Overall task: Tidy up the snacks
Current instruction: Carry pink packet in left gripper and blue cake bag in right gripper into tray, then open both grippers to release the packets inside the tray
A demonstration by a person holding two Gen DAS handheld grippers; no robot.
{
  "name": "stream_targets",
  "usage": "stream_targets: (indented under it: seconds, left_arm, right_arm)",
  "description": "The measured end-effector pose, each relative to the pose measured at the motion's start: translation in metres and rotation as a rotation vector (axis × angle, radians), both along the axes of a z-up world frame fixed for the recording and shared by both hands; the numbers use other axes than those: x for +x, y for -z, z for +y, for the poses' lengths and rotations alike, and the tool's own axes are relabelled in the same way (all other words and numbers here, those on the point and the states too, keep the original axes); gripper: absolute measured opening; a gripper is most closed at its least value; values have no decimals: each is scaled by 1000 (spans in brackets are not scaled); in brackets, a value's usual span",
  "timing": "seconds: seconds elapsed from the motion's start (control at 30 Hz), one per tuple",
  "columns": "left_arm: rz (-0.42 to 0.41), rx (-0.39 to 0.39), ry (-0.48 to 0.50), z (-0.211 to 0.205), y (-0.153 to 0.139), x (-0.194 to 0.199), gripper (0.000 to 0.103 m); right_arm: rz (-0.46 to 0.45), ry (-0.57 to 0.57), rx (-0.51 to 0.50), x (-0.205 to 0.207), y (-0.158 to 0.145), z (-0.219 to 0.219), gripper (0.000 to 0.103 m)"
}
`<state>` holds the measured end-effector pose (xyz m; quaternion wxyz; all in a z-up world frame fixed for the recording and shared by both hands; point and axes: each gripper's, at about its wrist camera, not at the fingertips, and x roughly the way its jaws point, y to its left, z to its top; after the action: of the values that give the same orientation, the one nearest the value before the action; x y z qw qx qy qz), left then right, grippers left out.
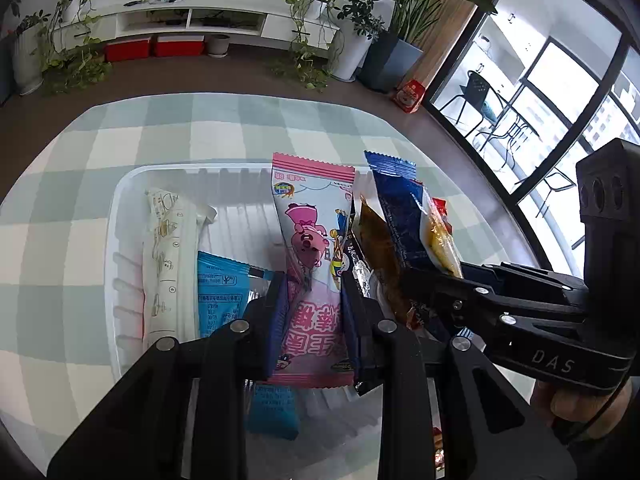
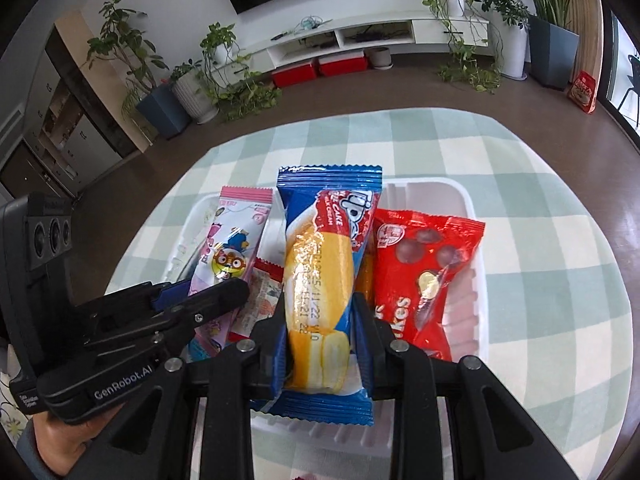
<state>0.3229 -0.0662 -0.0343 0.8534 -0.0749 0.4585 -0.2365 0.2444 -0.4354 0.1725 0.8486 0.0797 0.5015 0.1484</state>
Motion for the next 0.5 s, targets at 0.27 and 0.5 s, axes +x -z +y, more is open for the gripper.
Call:
stream_targets:
  seconds: [0.27, 0.5]
  left_arm:
    - [-6, 29, -9, -4, 0, -1, 25]
    - [-22, 46, -12, -2, -4, -6, 31]
  right_arm:
    - [12, -9, -35, 5, 6, 8, 32]
    - [14, 1, -49, 3, 5, 8, 36]
